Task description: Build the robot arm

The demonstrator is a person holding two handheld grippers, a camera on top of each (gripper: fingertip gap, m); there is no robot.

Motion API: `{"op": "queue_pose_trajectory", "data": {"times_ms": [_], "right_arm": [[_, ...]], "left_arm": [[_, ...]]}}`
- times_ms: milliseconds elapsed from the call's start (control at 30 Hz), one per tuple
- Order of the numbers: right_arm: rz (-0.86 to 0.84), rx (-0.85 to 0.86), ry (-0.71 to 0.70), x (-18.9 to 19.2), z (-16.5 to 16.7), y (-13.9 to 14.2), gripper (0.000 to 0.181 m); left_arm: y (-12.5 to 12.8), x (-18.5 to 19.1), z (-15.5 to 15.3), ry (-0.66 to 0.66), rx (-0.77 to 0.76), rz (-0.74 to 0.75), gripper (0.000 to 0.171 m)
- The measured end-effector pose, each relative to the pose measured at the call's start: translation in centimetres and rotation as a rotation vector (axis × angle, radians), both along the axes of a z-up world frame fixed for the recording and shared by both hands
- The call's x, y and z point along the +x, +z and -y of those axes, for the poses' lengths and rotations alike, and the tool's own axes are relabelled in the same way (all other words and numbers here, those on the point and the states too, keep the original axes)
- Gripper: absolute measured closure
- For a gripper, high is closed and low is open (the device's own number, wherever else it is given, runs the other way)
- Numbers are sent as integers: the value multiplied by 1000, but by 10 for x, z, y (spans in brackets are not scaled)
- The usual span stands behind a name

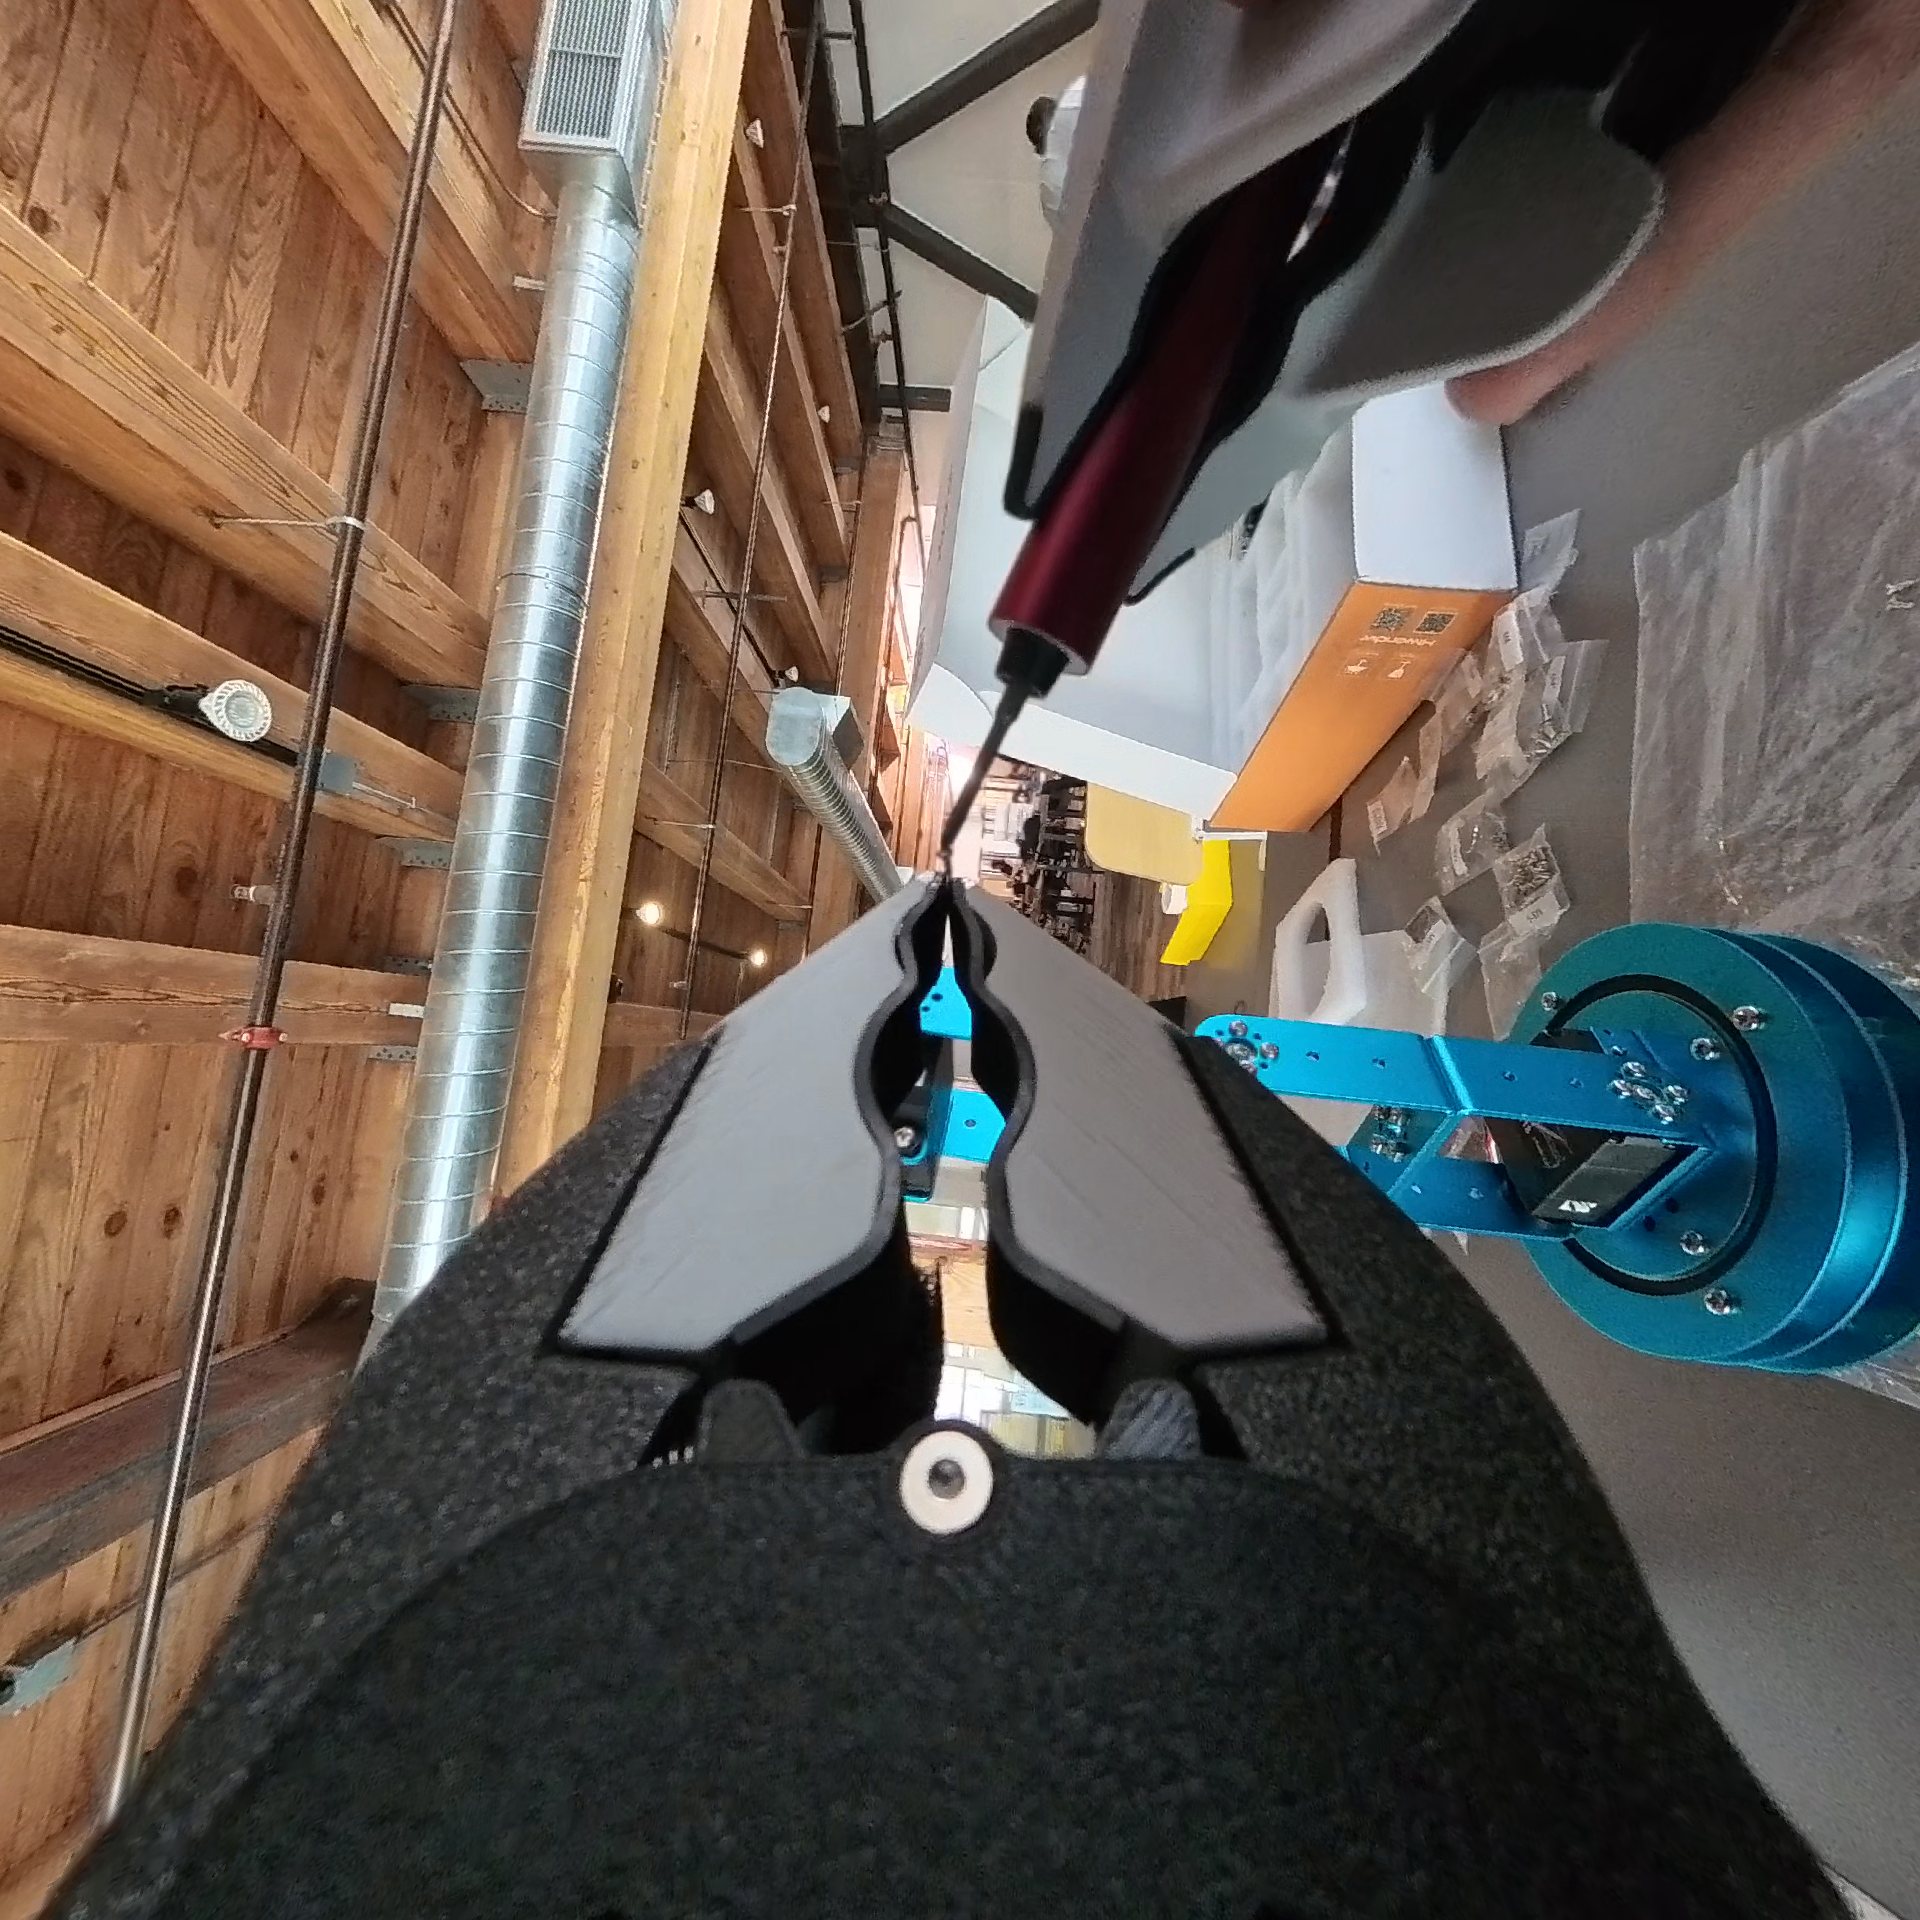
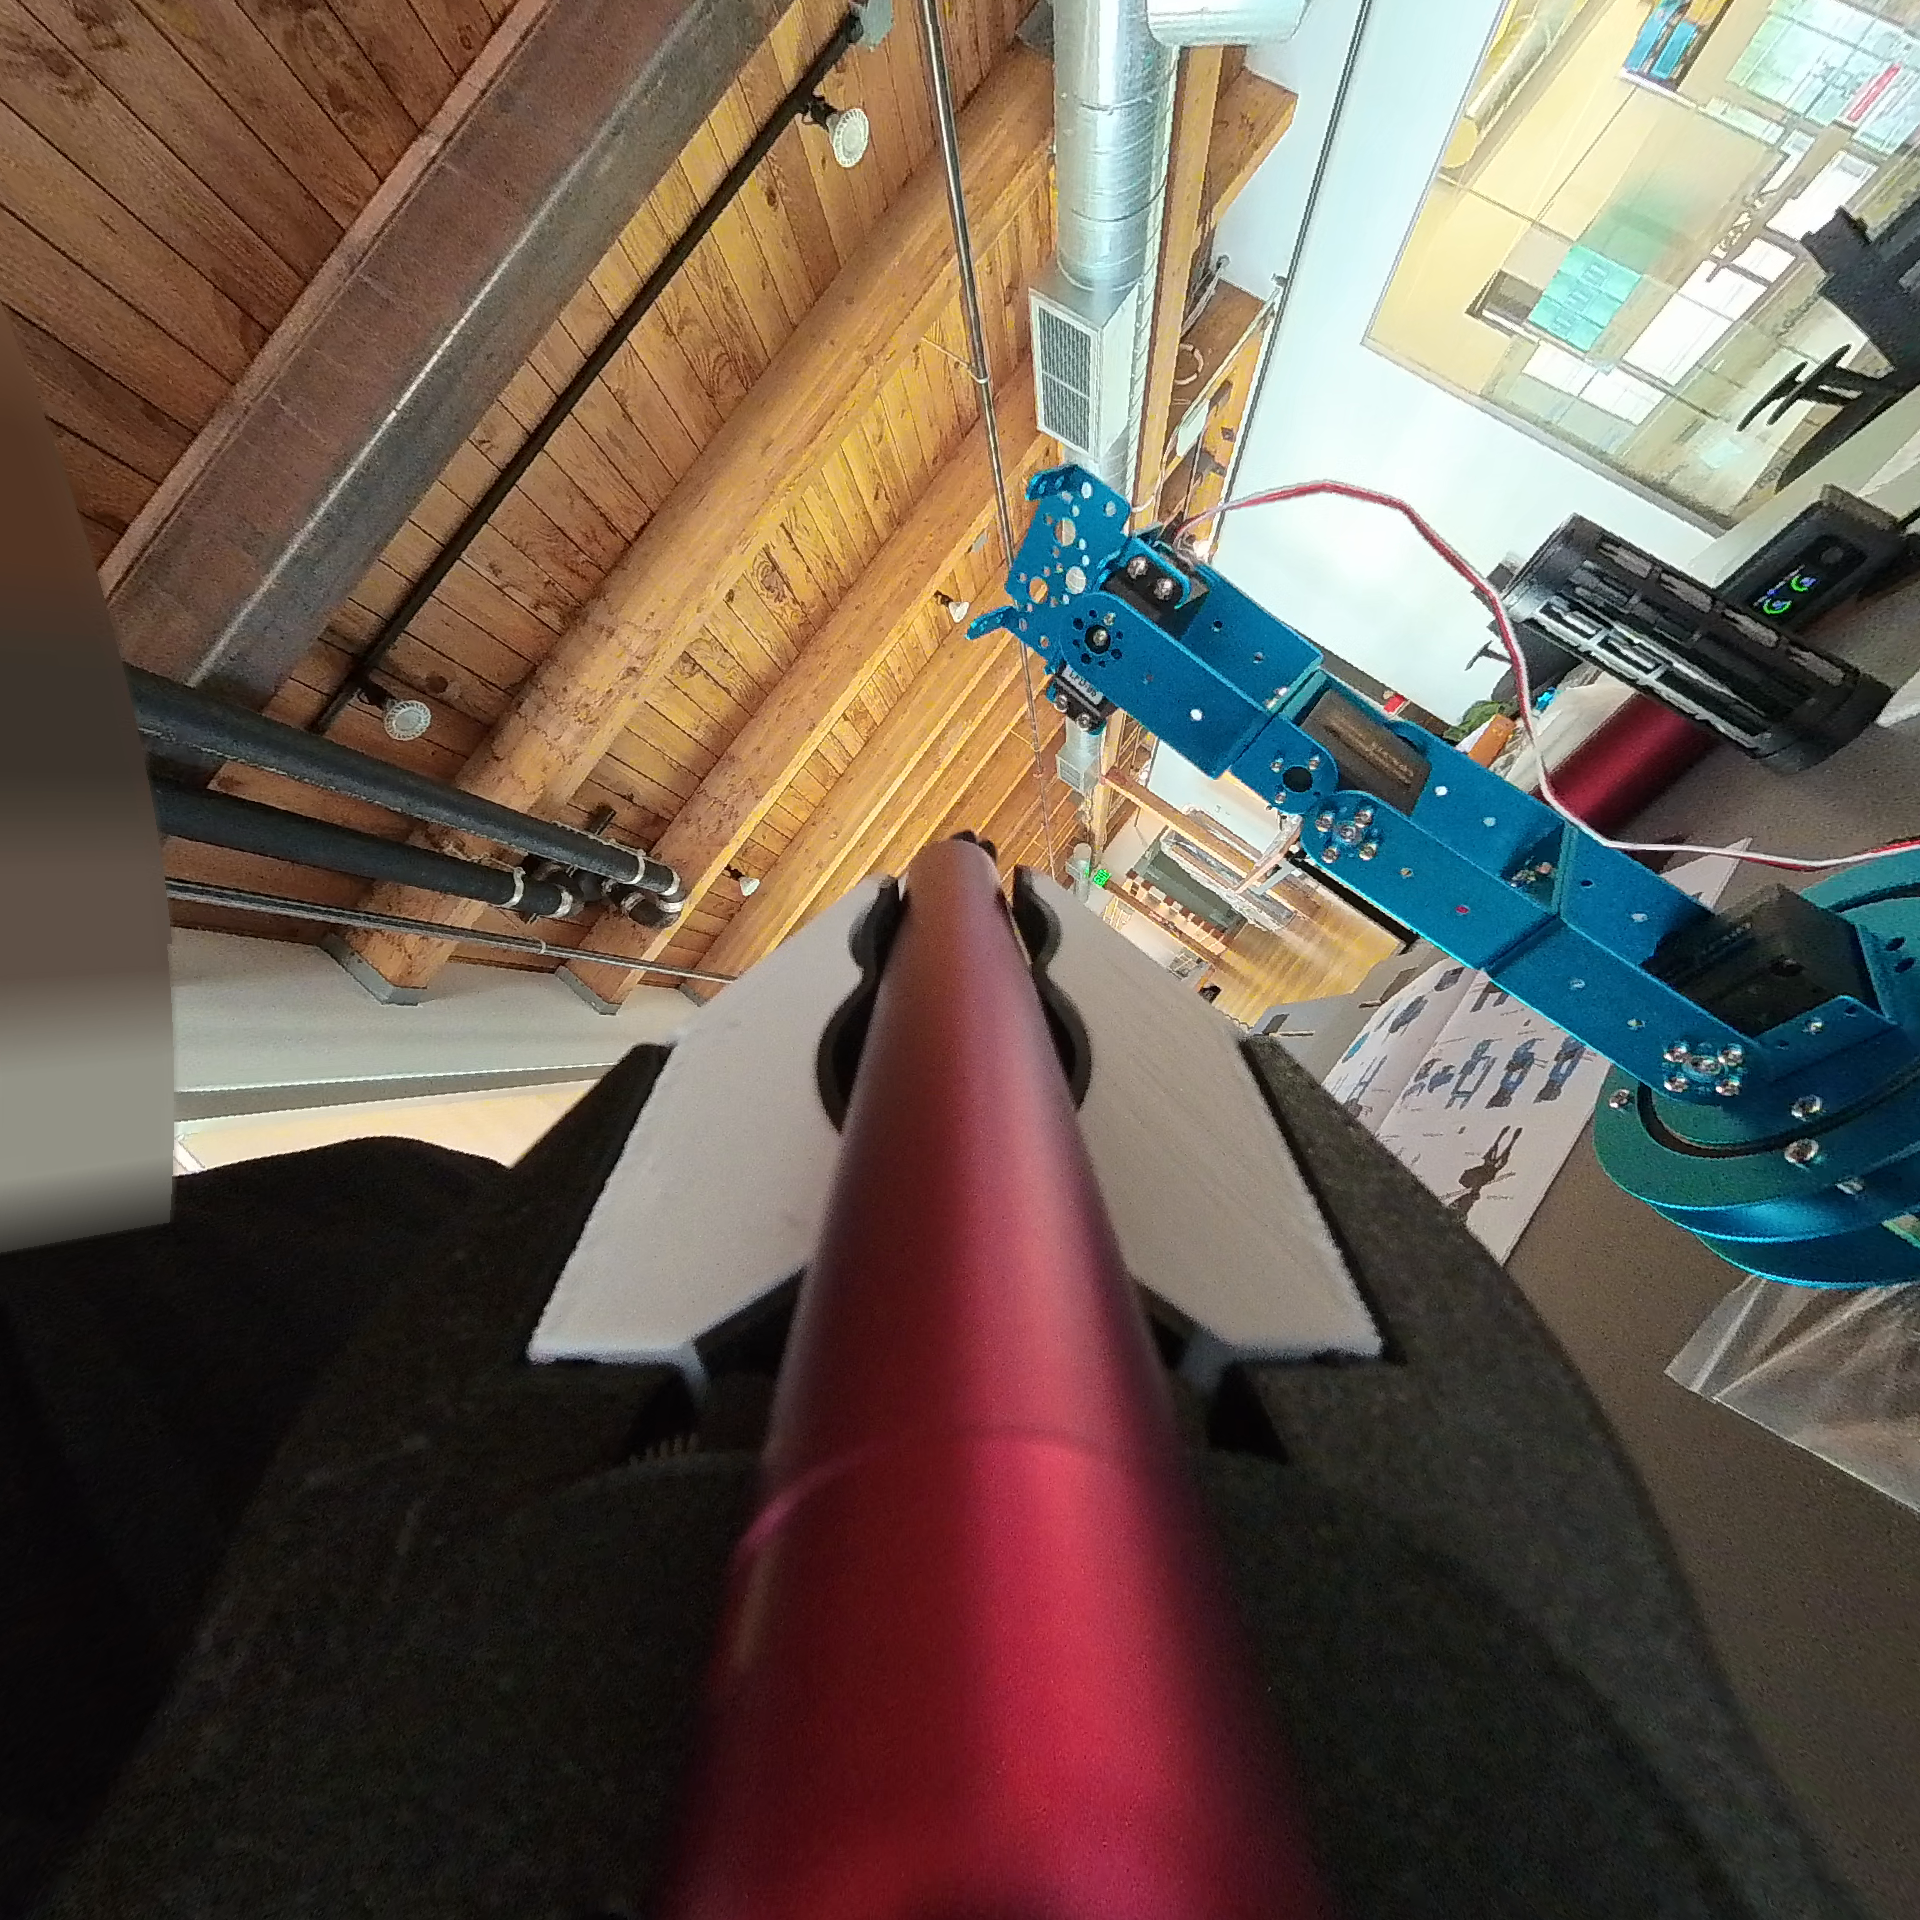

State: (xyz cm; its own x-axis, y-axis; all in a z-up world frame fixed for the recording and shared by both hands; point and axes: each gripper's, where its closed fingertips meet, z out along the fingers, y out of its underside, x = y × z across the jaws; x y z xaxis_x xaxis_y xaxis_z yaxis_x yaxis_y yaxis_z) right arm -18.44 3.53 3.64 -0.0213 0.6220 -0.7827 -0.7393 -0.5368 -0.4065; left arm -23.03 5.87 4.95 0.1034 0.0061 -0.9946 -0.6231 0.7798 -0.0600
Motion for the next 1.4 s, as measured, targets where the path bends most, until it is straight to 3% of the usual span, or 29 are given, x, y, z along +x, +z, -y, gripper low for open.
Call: {"op": "queue_pose_trajectory", "data": {"times_ms": [1267, 1400], "right_arm": [[26, 4, -5, -9, -7, 8, 159], [25, 16, -23, -5, -9, 10, 158]], "left_arm": [[4, -11, -12, 33, 13, 17, 171], [20, -32, -30, 81, -101, 155, 171]]}}
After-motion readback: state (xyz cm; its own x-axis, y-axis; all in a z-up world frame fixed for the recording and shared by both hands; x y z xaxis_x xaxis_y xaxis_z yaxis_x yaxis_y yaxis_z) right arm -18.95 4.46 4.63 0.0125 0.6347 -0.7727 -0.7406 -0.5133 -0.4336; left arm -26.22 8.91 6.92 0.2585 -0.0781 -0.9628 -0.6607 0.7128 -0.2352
